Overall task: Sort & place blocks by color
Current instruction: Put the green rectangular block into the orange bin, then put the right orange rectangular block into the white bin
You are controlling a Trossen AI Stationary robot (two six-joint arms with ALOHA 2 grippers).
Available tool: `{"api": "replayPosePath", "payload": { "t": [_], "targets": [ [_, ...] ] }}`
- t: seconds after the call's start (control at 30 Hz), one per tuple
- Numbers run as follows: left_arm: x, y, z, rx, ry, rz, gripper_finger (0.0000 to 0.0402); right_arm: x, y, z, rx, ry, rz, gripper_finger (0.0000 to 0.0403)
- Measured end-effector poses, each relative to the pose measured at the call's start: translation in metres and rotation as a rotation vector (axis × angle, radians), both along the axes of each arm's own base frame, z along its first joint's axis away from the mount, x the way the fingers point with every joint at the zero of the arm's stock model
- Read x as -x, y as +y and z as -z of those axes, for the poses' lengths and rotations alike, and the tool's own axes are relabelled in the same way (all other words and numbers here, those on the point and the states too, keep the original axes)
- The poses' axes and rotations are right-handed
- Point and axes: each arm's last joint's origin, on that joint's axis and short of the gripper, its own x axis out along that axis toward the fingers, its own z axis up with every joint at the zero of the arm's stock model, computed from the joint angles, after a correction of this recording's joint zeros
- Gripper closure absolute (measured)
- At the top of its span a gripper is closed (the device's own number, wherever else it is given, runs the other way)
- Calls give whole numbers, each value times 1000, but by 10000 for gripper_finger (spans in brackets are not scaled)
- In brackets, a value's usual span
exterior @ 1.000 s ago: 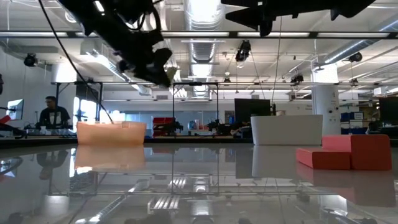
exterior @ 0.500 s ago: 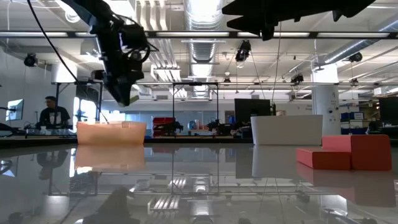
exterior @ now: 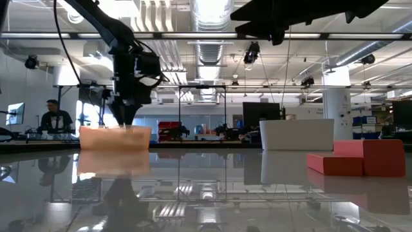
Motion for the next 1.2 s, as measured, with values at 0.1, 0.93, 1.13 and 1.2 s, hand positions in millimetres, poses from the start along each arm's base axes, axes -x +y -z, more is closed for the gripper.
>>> {"api": "replayPosePath", "payload": {
  "t": [0.1,0.93,1.13,1.2],
  "targets": [
    [-1,1,3,8,8,0,245,0,0,1,-1,6,0,138],
    [-31,-120,-76,-365,-343,289,240,12,31,19,-228,511,-98,181],
    [-41,-153,-91,-424,-484,400,240,22,47,2,-165,716,-206,191],
    [-44,-162,-96,-440,-529,440,240,24,55,-2,-143,770,-282,192]
  ]
}}
